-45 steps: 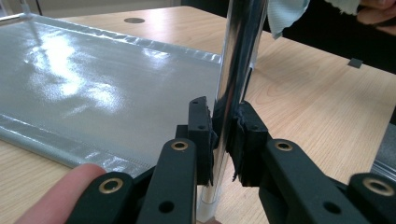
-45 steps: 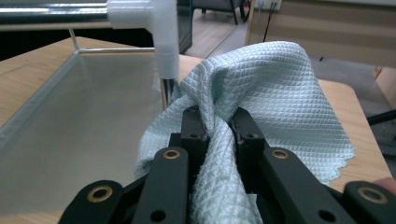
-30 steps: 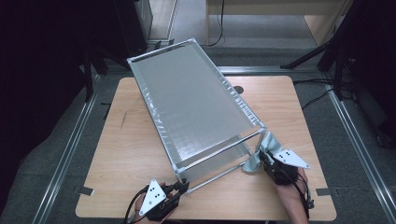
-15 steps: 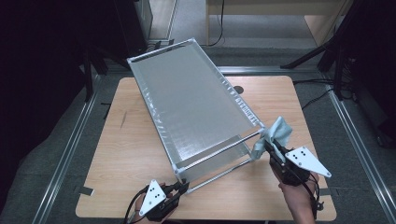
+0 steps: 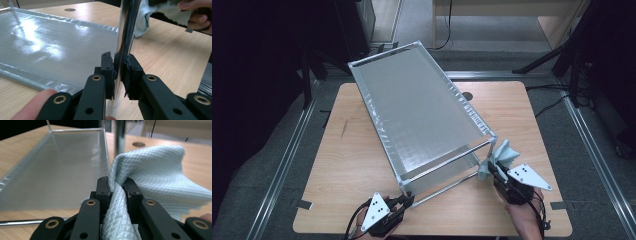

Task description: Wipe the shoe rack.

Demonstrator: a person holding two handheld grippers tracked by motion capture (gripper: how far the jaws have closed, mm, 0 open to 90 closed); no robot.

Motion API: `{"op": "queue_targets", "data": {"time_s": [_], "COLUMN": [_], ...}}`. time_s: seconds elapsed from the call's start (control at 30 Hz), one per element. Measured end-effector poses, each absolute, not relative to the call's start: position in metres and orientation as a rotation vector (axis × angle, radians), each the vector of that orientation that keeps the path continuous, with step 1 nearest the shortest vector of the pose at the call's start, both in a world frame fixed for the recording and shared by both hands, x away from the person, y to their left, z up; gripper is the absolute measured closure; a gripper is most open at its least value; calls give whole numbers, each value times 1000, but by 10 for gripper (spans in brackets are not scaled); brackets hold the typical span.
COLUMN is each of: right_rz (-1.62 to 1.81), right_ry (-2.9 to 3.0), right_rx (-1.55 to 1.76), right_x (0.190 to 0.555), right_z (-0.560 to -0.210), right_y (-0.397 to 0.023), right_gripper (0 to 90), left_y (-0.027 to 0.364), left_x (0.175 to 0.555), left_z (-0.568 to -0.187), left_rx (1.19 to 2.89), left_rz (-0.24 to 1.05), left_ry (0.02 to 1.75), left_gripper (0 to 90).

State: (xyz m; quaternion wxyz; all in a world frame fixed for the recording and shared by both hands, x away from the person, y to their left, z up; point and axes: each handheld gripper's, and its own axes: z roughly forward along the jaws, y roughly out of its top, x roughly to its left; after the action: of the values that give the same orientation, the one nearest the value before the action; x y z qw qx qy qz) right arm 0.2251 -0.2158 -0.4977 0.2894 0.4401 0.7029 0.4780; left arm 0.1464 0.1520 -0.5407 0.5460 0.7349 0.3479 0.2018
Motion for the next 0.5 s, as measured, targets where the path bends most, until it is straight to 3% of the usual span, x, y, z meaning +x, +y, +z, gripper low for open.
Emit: {"op": "queue_targets", "data": {"time_s": [0.33,0.5], "right_rz": [1413,1392], "right_ry": [1752,1822], "right_rx": [1001,1013], "right_x": [208,215], "right_z": [-467,-481], "right_y": [-202,-200], "right_gripper": [775,774], "left_y": [152,153], "left_x": [147,147], "left_z": [-541,-541], "left_rx": [1744,1744], "left_rz": [475,474], "left_ry": [819,817], "left_gripper": [808,809]}}
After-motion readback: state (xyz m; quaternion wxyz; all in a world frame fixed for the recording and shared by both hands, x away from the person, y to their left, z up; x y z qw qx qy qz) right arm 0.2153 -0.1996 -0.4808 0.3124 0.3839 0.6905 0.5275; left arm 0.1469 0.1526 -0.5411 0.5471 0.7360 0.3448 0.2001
